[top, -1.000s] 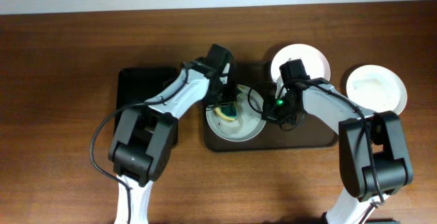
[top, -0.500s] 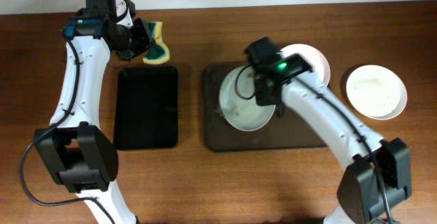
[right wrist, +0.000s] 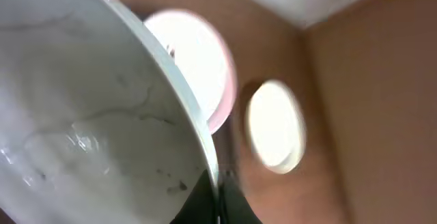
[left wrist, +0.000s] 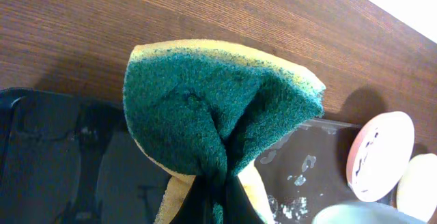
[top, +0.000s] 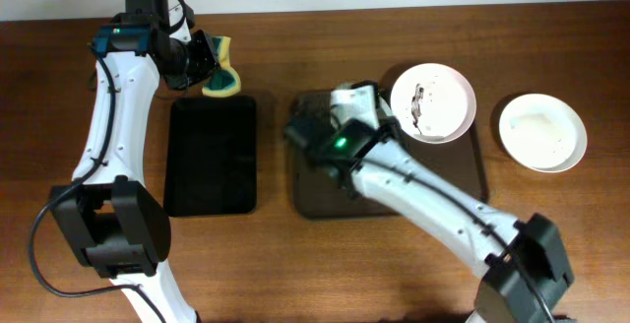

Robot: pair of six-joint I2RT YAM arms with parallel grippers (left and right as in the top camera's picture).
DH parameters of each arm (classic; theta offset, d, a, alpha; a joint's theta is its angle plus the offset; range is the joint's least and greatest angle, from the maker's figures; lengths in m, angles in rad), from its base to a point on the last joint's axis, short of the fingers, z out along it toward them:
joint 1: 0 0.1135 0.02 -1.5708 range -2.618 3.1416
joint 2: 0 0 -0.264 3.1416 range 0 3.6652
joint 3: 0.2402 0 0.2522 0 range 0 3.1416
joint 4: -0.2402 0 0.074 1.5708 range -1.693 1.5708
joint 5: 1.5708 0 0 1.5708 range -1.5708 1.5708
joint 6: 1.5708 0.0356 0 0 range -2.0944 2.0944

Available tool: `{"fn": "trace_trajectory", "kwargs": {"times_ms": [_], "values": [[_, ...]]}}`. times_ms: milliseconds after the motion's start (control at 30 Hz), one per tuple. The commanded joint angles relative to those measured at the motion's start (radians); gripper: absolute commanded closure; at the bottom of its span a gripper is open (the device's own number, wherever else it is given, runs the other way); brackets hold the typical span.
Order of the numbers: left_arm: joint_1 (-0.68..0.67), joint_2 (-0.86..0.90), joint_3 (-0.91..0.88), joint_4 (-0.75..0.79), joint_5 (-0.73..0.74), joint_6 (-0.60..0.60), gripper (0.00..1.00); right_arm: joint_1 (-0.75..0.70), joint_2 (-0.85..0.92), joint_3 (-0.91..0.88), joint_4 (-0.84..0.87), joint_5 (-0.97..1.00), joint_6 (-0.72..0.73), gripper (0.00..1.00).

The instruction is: Clean dirty plates on tray and stack at the side

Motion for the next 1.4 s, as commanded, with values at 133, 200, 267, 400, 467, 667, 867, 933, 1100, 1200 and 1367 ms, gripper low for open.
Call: {"fn": "trace_trajectory", "kwargs": {"times_ms": [133,200,267,400,467,667,867,933,1100,1200,1367], "values": [[-0.064,-0.003,0.003,0.001,-0.052,0.016,1.00,-0.757,-0.136,0.017,0.129,-0.999,-0.307,0.96],[-0.075,-0.003,0.003,0.000,-0.092,0.016,1.00,-1.037,-0.135,0.015,0.130,-1.016,-0.318,0.96],[-0.079,-0.003,0.003,0.000,-0.092,0.016,1.00,-1.288,-0.127,0.009,0.162,-1.012,-0.318,0.96],[-0.078,-0.003,0.003,0.000,-0.092,0.016,1.00,-1.536,-0.015,-0.035,0.272,-1.013,-0.287,0.96],[-0.079,-0.003,0.003,0.003,-0.092,0.016,1.00,-1.512,0.083,-0.045,0.305,-0.995,-0.288,0.96],[-0.079,-0.003,0.003,0.003,-0.097,0.016,1.00,-1.426,0.137,0.055,0.253,-1.033,-0.307,0.60],[-0.079,-0.003,0.003,-0.004,-0.118,0.016,1.00,-0.999,0.176,0.167,0.135,-1.097,-0.494,0.51],[-0.079,-0.003,0.003,-0.005,-0.118,0.016,1.00,-0.907,0.238,0.126,0.148,-1.003,-0.475,0.59],[-0.079,-0.003,0.003,-0.016,-0.122,0.020,1.00,-0.886,0.255,-0.054,0.319,-0.949,-0.389,0.63],[-0.079,-0.003,0.003,-0.017,-0.122,0.019,1.00,-0.877,0.256,-0.151,0.459,-0.990,-0.399,0.65],[-0.079,-0.003,0.003,-0.024,-0.125,0.019,1.00,-0.705,0.194,-0.150,0.259,-1.040,-0.425,0.83]]}}
